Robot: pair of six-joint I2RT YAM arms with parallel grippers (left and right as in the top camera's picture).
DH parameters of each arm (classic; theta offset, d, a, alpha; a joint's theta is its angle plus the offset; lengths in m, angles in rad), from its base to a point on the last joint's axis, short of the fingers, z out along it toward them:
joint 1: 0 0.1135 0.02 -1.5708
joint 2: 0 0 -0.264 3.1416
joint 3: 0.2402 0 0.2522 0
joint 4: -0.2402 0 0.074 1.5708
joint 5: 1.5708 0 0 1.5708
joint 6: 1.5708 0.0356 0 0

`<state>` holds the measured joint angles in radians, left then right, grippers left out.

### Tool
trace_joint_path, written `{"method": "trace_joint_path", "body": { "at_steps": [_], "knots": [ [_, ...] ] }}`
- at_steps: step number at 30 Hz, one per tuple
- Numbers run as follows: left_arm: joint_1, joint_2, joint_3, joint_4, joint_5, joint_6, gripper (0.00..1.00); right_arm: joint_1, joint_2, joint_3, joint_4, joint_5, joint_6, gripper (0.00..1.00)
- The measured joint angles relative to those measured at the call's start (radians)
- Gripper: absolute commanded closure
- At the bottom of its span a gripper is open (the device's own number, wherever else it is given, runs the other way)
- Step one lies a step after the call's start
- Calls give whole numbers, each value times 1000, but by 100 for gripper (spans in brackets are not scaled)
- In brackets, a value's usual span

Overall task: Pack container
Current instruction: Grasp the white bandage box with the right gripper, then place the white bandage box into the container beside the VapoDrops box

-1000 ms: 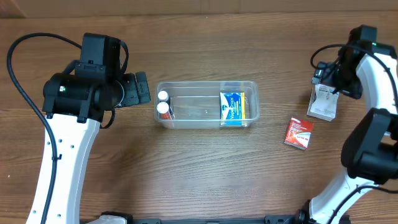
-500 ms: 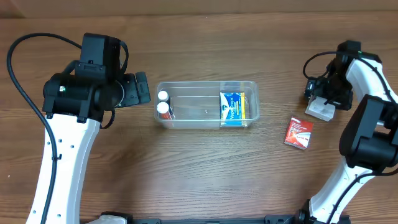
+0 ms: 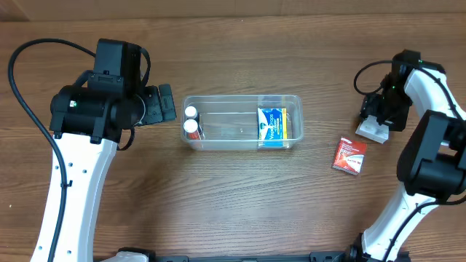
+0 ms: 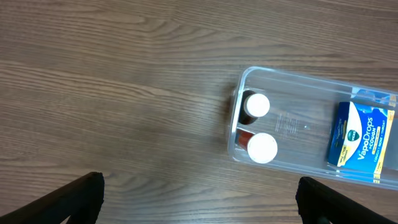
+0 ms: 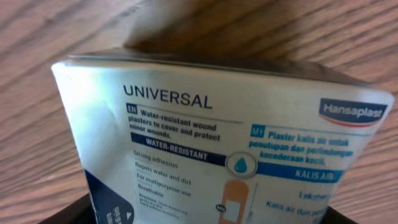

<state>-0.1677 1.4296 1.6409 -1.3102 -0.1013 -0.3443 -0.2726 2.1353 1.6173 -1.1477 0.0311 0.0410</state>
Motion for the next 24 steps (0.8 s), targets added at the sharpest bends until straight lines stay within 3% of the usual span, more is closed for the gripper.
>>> {"method": "trace_joint_path", "body": {
  "at_steps": [7,13,19,24],
  "knots": [
    [0,0,0,0,0,0,0,145,-134,198,-127,-59,26,28],
    [0,0,0,0,0,0,0,555,-401,278,-146,-113,121,27],
    [0,0,0,-3,0,0,0,821,-325,224,-40,-102,230,27],
    [0,0,0,-3,0,0,0,864,-257,118,39,-94,285,27]
  ]
}}
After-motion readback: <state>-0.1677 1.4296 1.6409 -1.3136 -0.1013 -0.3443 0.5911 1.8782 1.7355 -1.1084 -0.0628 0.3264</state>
